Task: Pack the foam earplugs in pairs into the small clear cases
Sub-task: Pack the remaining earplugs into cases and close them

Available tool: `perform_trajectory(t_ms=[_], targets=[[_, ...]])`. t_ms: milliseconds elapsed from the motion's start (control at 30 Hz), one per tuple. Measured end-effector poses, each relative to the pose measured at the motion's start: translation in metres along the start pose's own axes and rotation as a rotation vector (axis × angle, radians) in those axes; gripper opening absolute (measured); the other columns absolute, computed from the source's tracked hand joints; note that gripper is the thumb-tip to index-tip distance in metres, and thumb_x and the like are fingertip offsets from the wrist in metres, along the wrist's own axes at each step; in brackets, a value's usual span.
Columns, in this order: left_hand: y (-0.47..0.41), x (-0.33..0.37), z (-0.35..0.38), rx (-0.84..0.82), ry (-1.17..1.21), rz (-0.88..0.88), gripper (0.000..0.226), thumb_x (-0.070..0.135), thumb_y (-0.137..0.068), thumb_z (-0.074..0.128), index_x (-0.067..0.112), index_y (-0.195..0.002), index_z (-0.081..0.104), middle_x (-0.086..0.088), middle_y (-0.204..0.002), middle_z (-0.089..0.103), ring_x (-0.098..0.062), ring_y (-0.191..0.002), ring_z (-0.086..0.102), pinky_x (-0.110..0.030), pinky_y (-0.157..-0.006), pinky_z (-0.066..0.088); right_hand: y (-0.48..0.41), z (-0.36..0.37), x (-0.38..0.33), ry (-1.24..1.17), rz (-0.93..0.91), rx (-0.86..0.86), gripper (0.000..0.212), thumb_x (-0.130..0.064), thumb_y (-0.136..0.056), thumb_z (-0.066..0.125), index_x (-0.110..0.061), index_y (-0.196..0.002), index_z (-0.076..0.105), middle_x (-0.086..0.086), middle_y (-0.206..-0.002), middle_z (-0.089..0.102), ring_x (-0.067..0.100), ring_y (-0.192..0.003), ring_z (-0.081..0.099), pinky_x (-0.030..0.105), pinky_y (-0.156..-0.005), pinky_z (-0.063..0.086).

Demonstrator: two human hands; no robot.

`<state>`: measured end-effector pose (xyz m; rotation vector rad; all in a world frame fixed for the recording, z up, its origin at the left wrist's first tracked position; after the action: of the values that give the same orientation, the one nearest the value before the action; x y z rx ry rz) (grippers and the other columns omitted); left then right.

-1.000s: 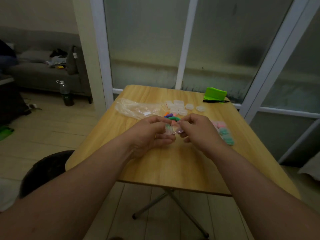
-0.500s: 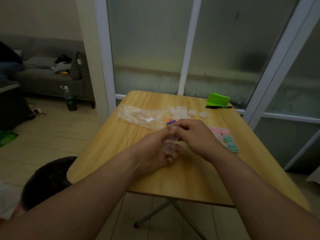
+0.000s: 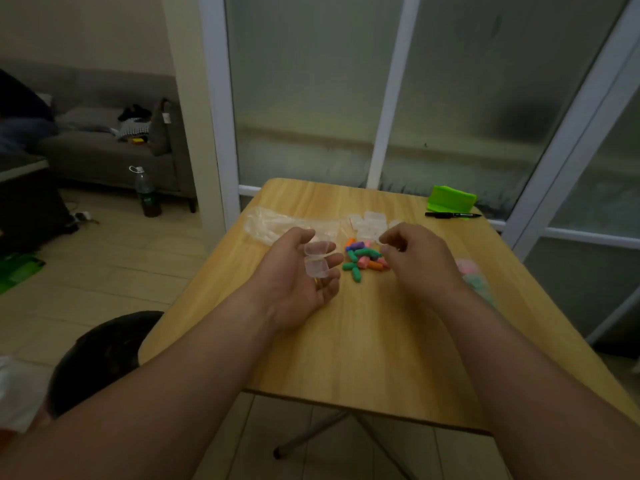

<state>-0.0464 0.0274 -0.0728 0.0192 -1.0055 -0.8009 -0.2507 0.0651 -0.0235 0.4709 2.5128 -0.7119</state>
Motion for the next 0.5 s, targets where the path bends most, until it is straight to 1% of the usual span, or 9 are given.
perform_trajectory(t_ms=[100,233,333,500], targets=[[-0.004,0.002,0.002,-0.009,0.016,0.0,0.047,0.045,-0.105,0.047,0.008,-0.126,0.066,-0.011,-0.11,0.068,-0.018,-0.076,0.056,-0.03,-0.061,0.05,-0.002,0.013,-0.008,0.075,-0.034,-0.039,0.023,-0.033,-0.095,0.076,-0.028,-0.117,0.075,-0.004,-0.11,0.066,0.014,-0.1,0.063,0.036,-0.087,0.054],[-0.005,0.001,0.004,-0.015,0.002,-0.002,0.051,0.047,-0.106,0.045,0.007,-0.13,0.066,-0.011,-0.105,0.07,-0.018,-0.071,0.056,-0.029,-0.061,0.047,-0.005,0.022,-0.007,0.135,0.0,-0.054,0.032,-0.042,-0.092,0.078,-0.03,-0.121,0.075,-0.003,-0.115,0.066,0.016,-0.105,0.062,0.038,-0.085,0.054],[-0.005,0.001,0.006,-0.024,-0.017,-0.003,0.051,0.047,-0.107,0.044,0.007,-0.13,0.066,-0.011,-0.104,0.07,-0.018,-0.07,0.056,-0.029,-0.06,0.046,-0.006,0.023,-0.006,0.148,-0.002,-0.05,0.027,-0.041,-0.093,0.076,-0.03,-0.117,0.077,-0.002,-0.114,0.066,0.017,-0.105,0.062,0.035,-0.08,0.049],[-0.005,0.001,0.007,-0.022,-0.036,0.002,0.052,0.047,-0.107,0.043,0.006,-0.13,0.065,-0.01,-0.101,0.069,-0.017,-0.068,0.055,-0.029,-0.061,0.044,-0.005,0.024,-0.002,0.13,0.007,-0.058,0.009,-0.039,-0.093,0.078,-0.031,-0.099,0.075,-0.007,-0.103,0.063,0.011,-0.093,0.058,0.034,-0.073,0.044]])
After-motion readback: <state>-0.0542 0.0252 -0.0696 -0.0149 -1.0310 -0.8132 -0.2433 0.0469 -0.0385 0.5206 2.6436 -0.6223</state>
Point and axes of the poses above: each hand's wrist, its own y-axis away from the middle knuckle, its own z-axis out of the palm, x = y × z, the point moved 9 cm from there along -y, towards the middle knuckle
